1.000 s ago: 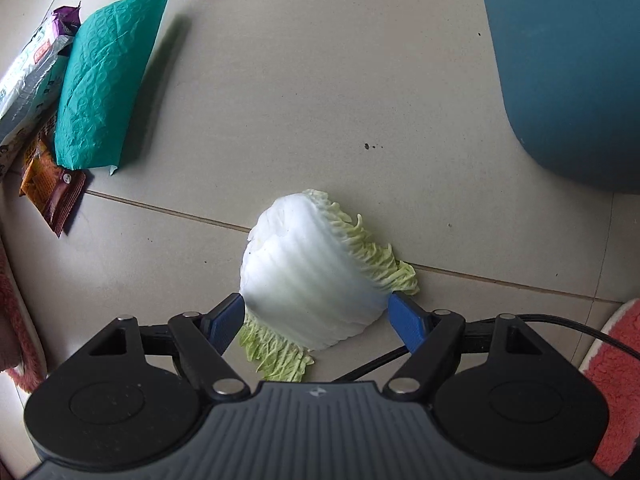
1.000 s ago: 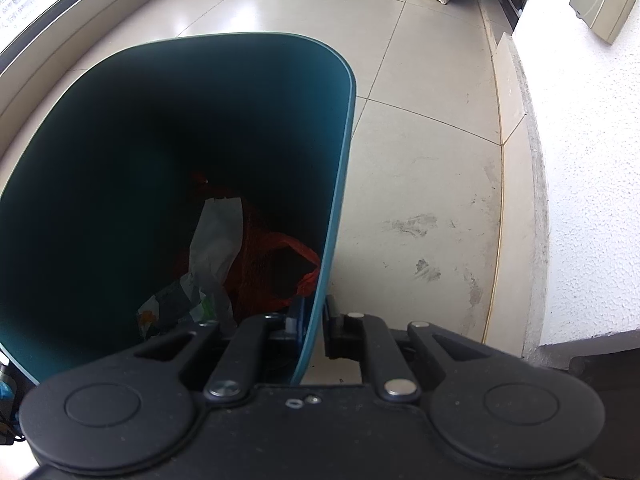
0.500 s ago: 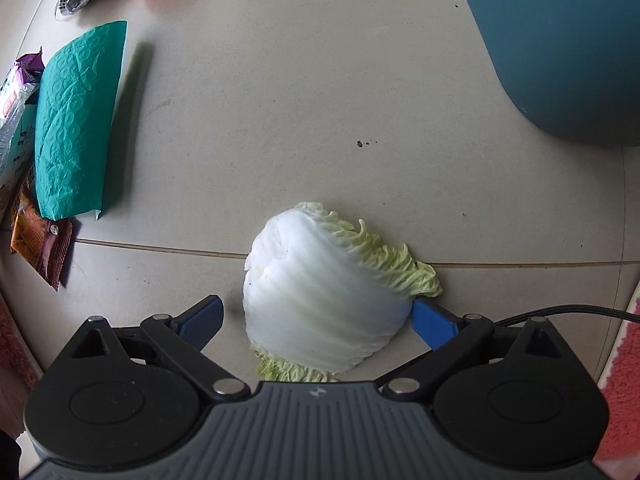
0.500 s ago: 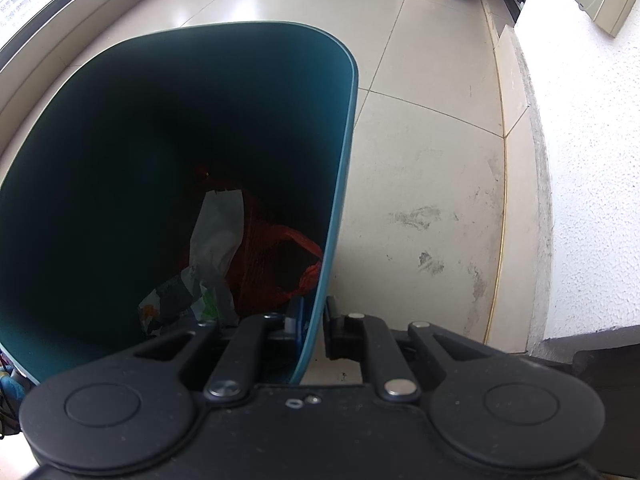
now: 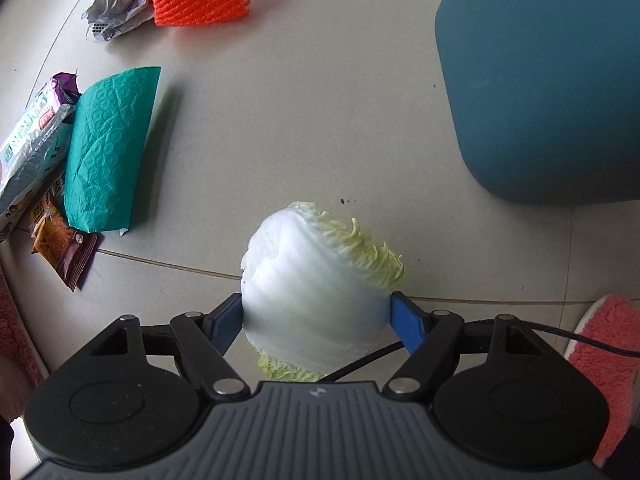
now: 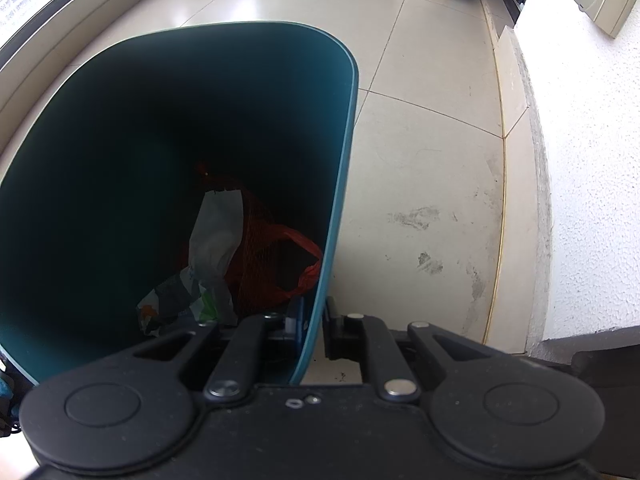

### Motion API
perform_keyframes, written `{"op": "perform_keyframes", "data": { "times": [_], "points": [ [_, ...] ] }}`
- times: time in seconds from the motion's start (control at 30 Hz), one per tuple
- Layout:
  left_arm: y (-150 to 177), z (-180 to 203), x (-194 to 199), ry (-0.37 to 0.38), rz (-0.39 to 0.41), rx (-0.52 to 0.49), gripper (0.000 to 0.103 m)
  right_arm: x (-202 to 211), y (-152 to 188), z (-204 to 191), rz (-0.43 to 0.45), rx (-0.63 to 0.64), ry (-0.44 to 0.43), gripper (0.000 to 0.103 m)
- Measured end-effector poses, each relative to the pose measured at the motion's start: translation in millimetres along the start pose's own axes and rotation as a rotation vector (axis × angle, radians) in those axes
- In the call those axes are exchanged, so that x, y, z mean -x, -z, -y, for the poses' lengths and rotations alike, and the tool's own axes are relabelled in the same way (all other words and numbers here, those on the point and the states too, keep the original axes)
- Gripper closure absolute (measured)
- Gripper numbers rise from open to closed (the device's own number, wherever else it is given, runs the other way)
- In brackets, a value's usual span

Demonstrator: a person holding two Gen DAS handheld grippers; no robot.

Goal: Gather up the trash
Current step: 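Carry the cabbage into the wastebasket and open the left tool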

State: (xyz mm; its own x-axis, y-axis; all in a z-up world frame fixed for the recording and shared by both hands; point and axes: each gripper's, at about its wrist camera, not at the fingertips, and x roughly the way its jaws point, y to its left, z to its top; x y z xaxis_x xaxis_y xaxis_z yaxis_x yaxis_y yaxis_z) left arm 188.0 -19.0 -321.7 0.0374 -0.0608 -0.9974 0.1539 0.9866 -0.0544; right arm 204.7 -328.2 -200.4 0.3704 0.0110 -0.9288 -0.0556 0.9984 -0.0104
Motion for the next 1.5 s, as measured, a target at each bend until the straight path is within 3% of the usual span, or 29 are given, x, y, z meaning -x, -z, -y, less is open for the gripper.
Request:
{"op": "perform_keyframes", "data": {
  "times": [0.27,0.43,0.53,0.7,1.1,1.33,1.5],
  "points": [
    [-41,21,131,0.125,0.213,0.031,0.025,1,1,-1,0.002,-0.005,-0.002,0.095],
    [-49,23,207,0.201,0.354,0.036,0.025,2,1,0,0.003,0.003,-0.007,0.094],
    [-53,37,252,0.208,0.425,0.004,0.025,2,1,3,0.002,-0.003,-0.009,0.094],
    [-74,80,281,0.203,0.459,-0.079,0.025,4,1,5,0.012,0.009,-0.012,0.094],
    [-132,174,213,0.125,0.329,-0.183,0.025,0,2,27,0.009,-0.007,-0.021,0.094],
    [-144,198,163,0.078,0.211,-0.211,0.023,-1,2,29,0.013,-0.005,-0.025,0.094],
    [-145,203,153,0.084,0.193,-0.217,0.021,0,3,28,0.014,-0.004,-0.024,0.094]
  ]
}}
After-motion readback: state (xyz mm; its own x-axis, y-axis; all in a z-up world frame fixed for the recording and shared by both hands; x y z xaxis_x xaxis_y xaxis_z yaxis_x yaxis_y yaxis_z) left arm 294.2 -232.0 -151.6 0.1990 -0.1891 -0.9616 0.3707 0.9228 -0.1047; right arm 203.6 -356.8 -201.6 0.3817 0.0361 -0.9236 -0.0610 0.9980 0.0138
